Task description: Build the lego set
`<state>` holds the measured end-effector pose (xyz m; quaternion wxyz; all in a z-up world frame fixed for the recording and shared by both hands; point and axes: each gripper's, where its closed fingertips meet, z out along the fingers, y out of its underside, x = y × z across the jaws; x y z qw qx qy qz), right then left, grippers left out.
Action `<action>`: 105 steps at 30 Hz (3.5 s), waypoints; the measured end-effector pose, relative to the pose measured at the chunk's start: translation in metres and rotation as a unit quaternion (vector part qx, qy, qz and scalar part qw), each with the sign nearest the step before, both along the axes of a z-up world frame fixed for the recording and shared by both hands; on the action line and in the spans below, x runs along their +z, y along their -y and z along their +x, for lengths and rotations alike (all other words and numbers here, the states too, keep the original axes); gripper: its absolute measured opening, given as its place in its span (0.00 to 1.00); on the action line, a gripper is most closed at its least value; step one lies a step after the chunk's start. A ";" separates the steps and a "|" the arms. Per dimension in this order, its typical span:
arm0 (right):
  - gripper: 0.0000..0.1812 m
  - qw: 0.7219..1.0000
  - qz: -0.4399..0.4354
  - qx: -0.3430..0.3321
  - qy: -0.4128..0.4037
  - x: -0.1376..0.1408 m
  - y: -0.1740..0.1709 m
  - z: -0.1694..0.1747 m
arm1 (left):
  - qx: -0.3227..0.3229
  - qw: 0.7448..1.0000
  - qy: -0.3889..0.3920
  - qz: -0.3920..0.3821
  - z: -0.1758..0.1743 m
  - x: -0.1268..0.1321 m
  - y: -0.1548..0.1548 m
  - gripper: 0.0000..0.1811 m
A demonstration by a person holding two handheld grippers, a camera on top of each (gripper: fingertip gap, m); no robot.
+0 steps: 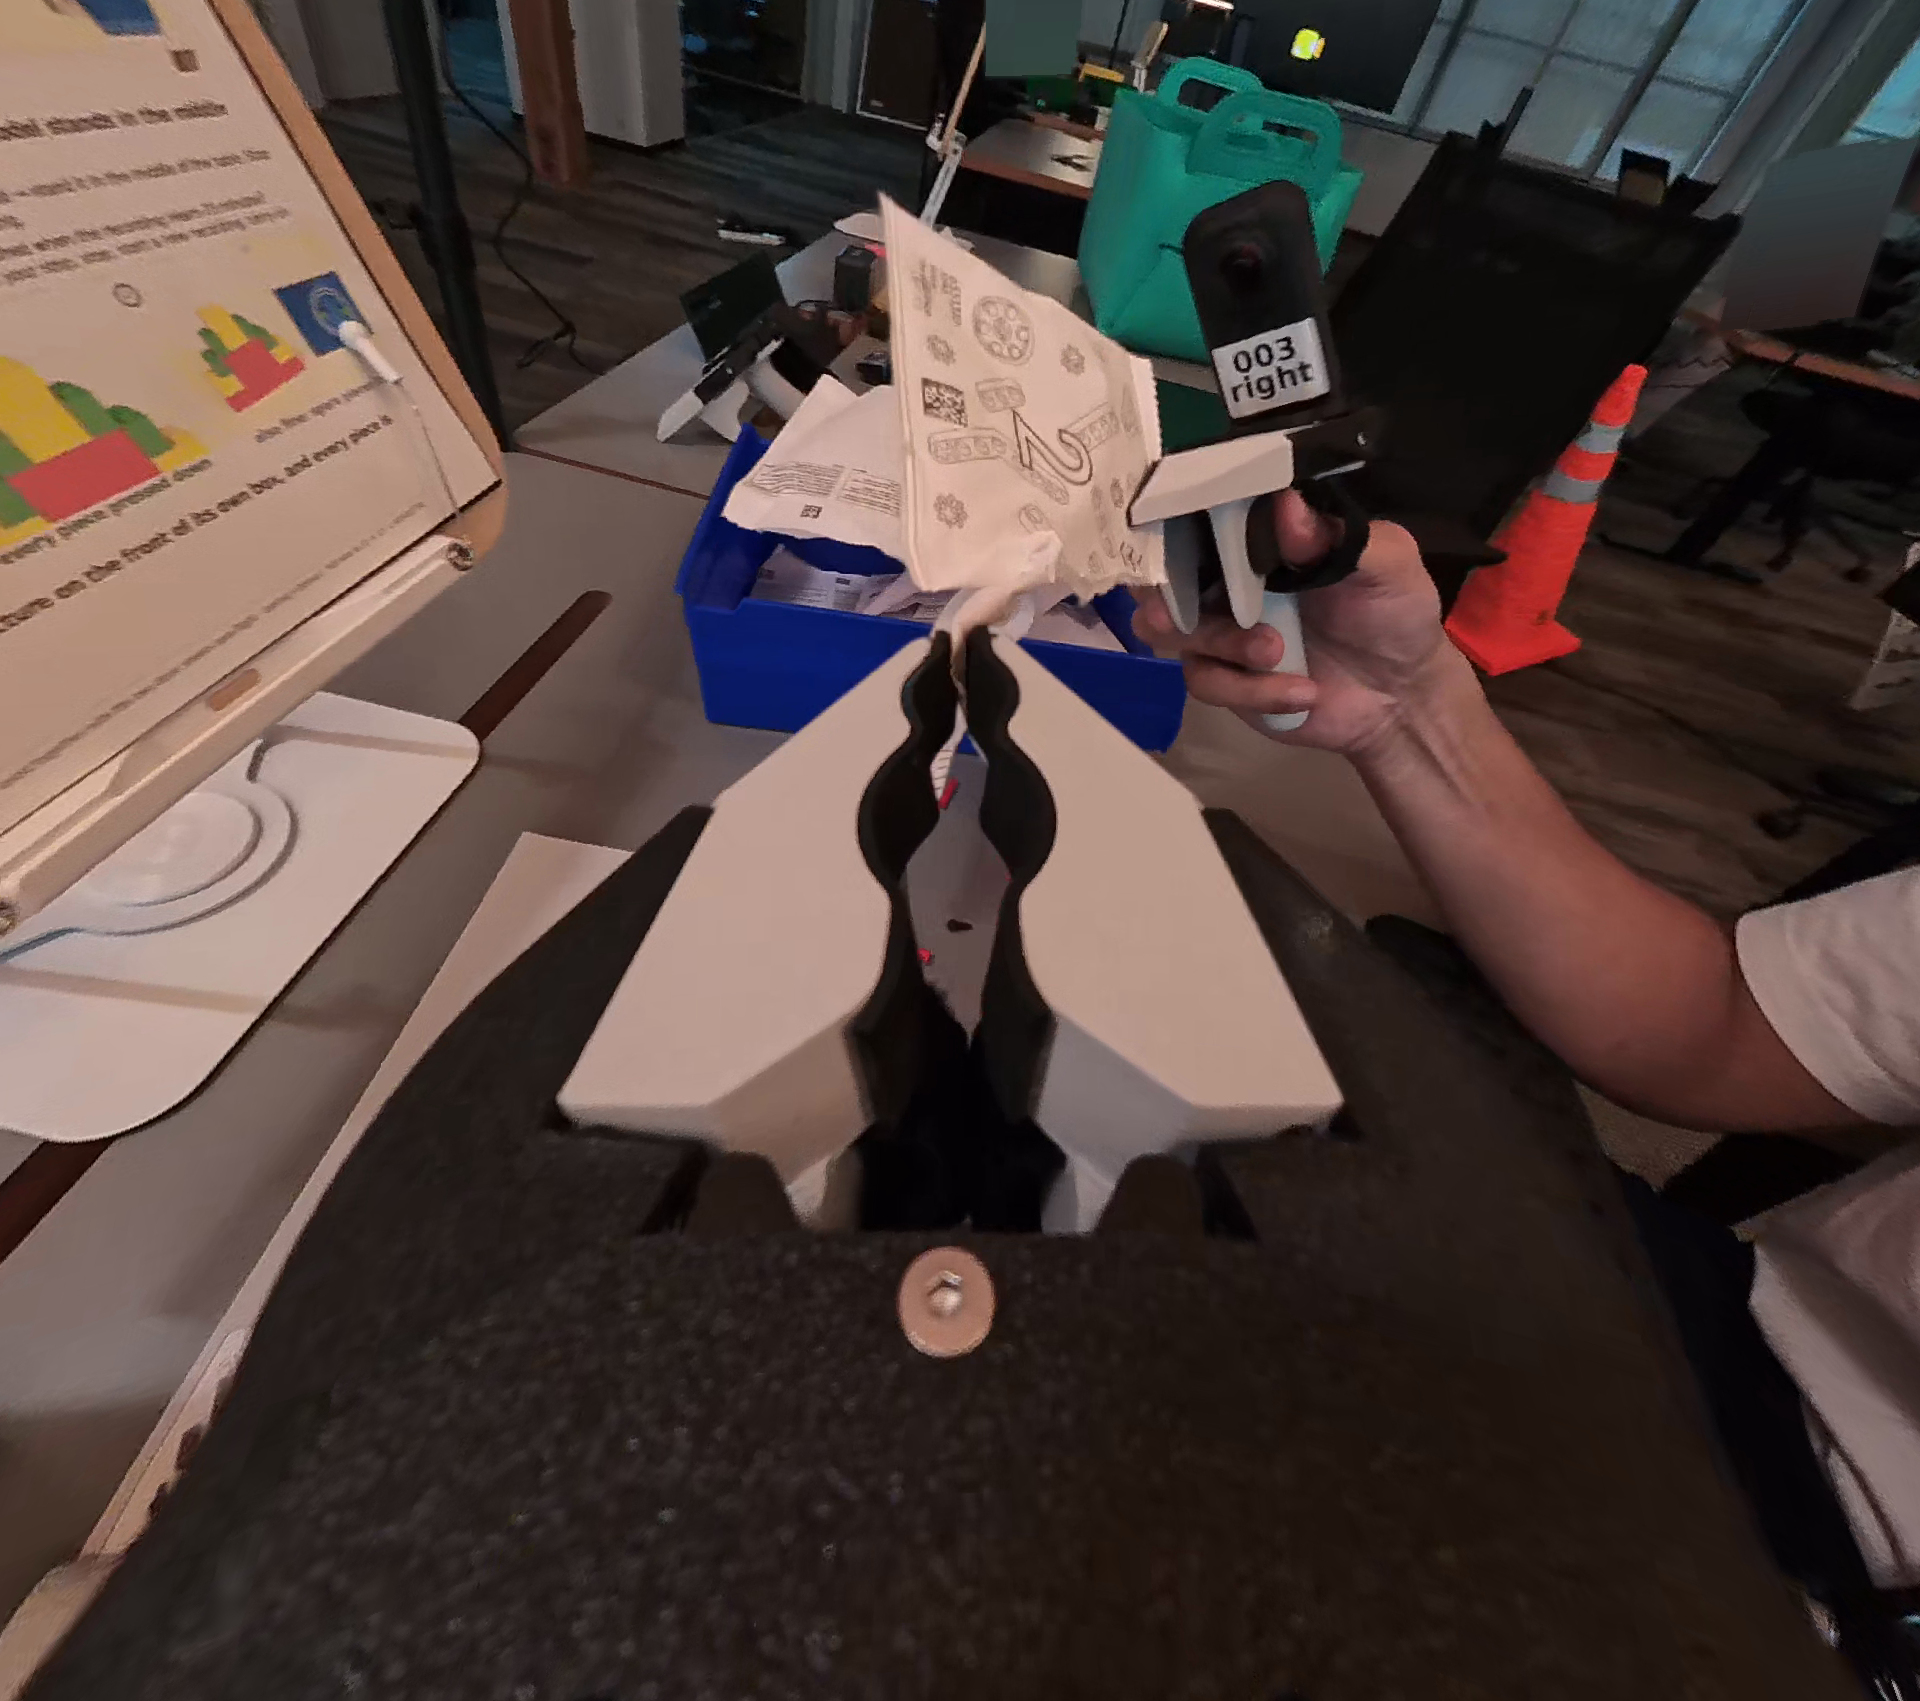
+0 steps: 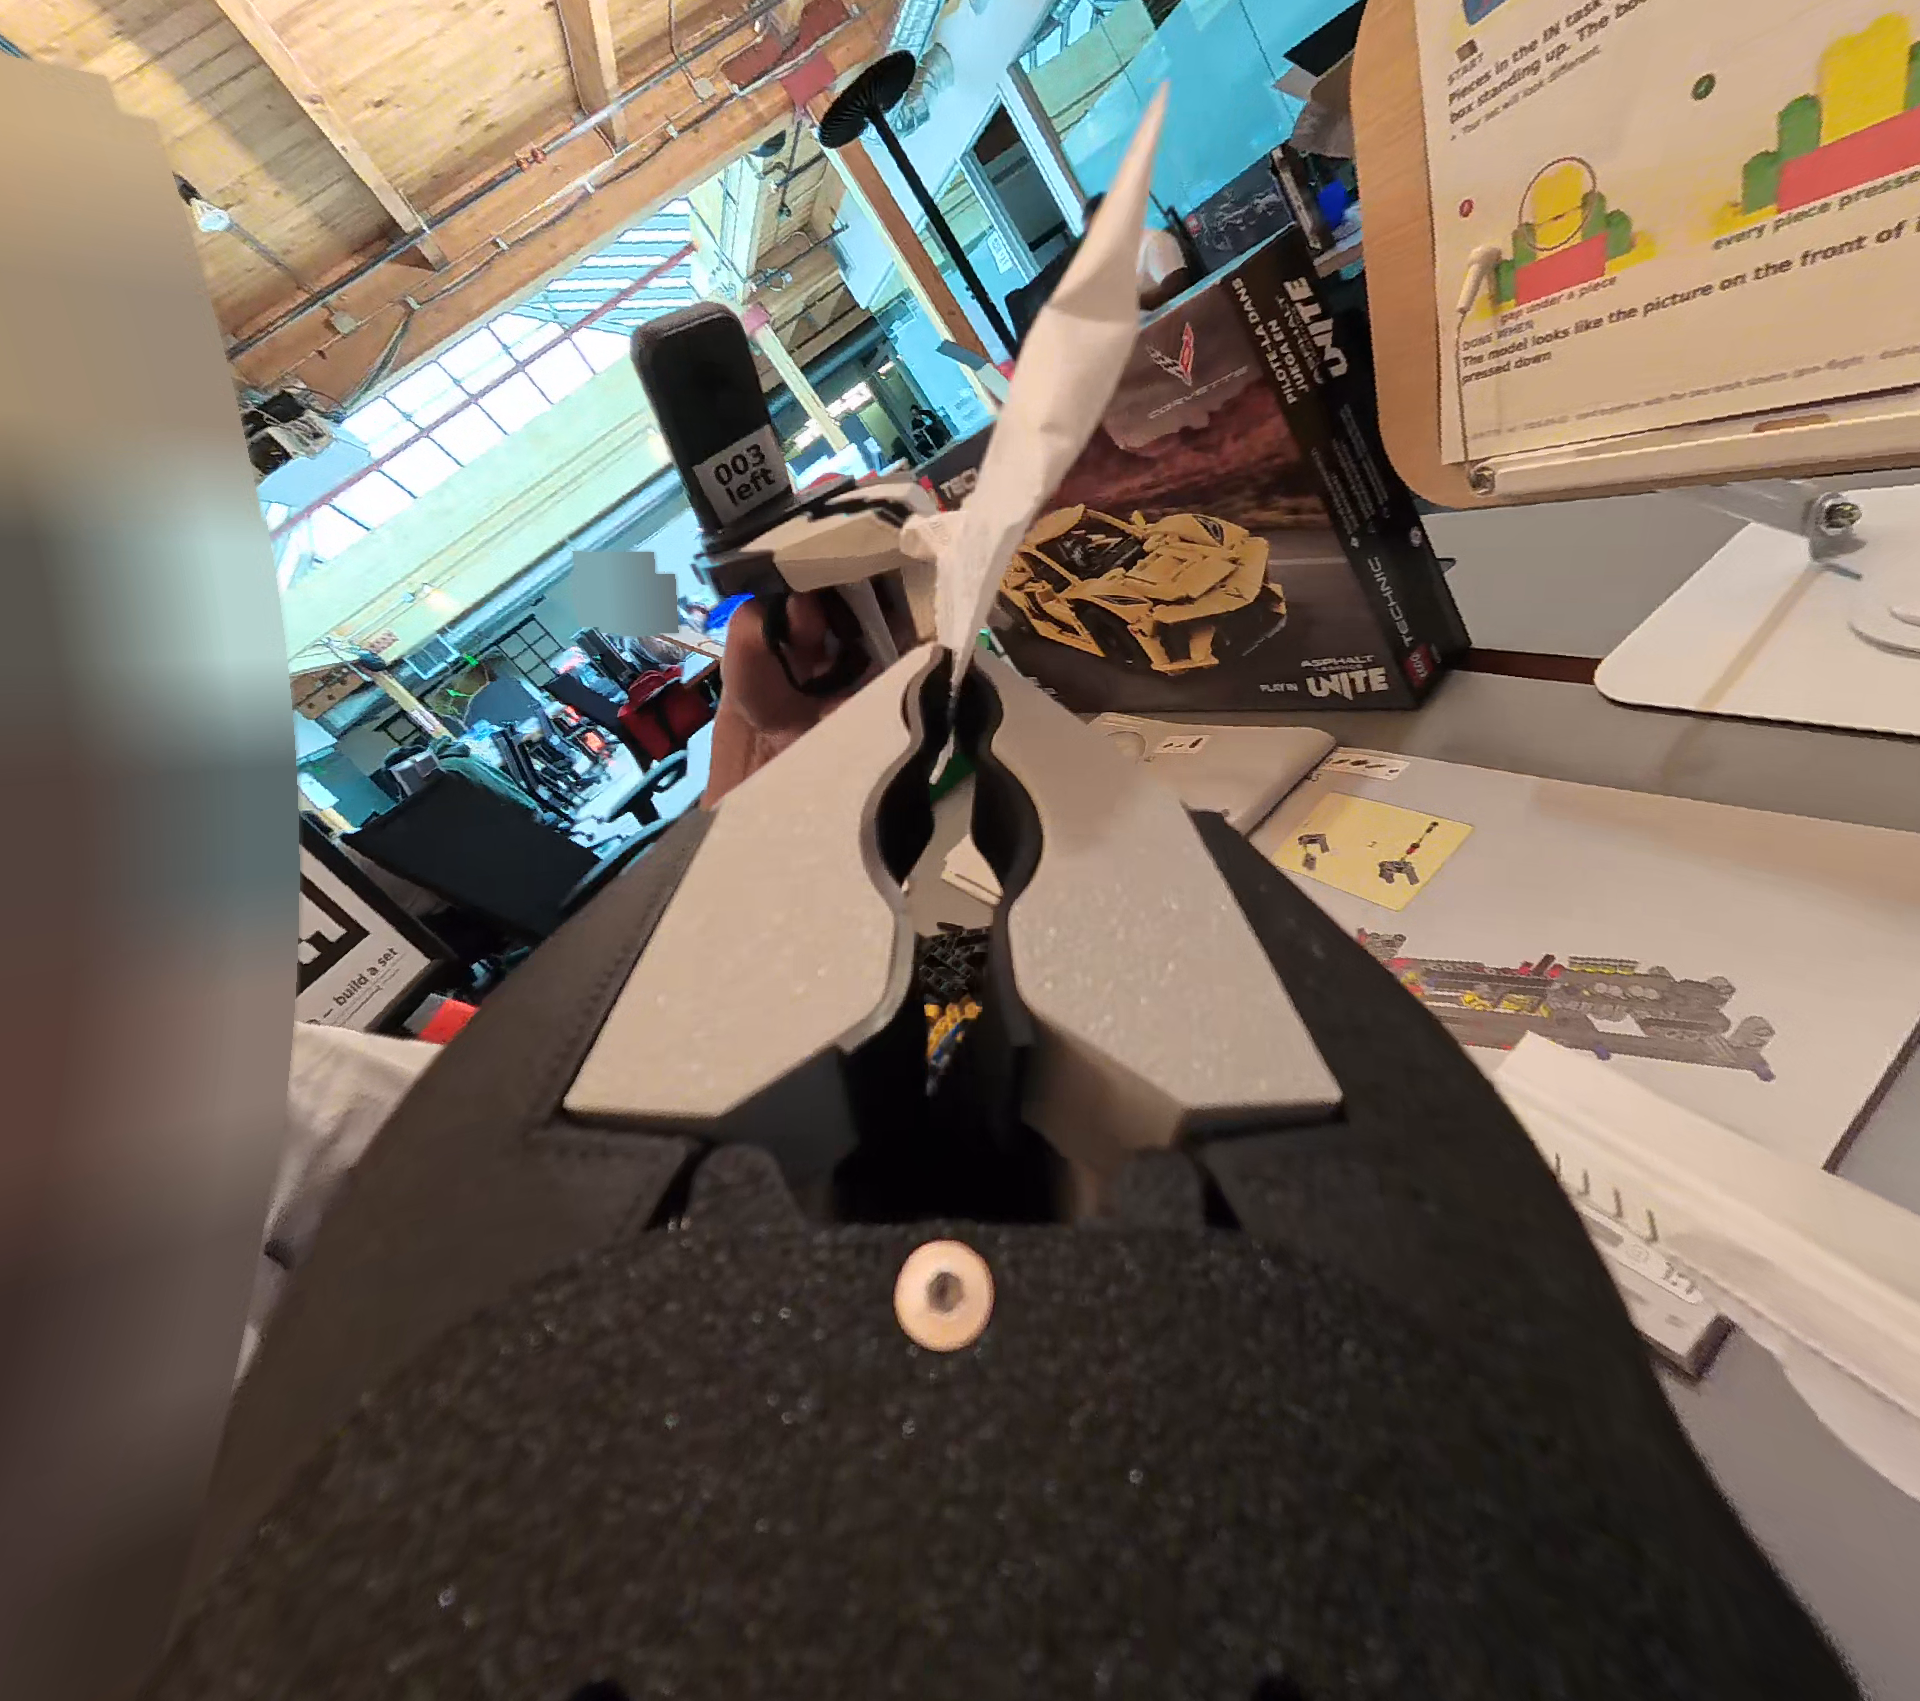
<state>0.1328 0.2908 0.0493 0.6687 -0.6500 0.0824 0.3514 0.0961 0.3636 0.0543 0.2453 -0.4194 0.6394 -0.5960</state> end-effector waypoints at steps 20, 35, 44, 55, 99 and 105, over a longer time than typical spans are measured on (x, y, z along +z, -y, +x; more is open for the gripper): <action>0.00 0.998 0.043 -0.024 -0.024 0.014 -0.001 0.001 | -0.070 0.992 -0.046 -0.095 0.009 -0.014 0.024 0.03; 0.00 0.989 0.111 -0.078 -0.060 0.030 0.015 0.025 | -0.070 0.996 -0.007 -0.060 0.014 -0.007 0.044 0.10; 0.05 0.993 0.089 -0.078 0.002 0.021 0.011 0.022 | -0.041 0.998 -0.019 -0.035 0.018 -0.011 0.036 0.00; 0.15 0.887 -0.057 -0.141 0.436 0.027 0.037 -0.034 | -0.043 0.978 -0.126 0.158 -0.020 -0.050 0.030 0.00; 0.02 0.723 -0.292 0.100 0.618 -0.094 0.014 -0.041 | -0.131 0.942 -0.186 0.248 -0.016 -0.104 0.082 0.00; 0.00 0.723 -0.285 0.106 0.620 -0.099 0.010 -0.043 | -0.145 0.948 -0.164 0.231 -0.015 -0.095 0.088 0.00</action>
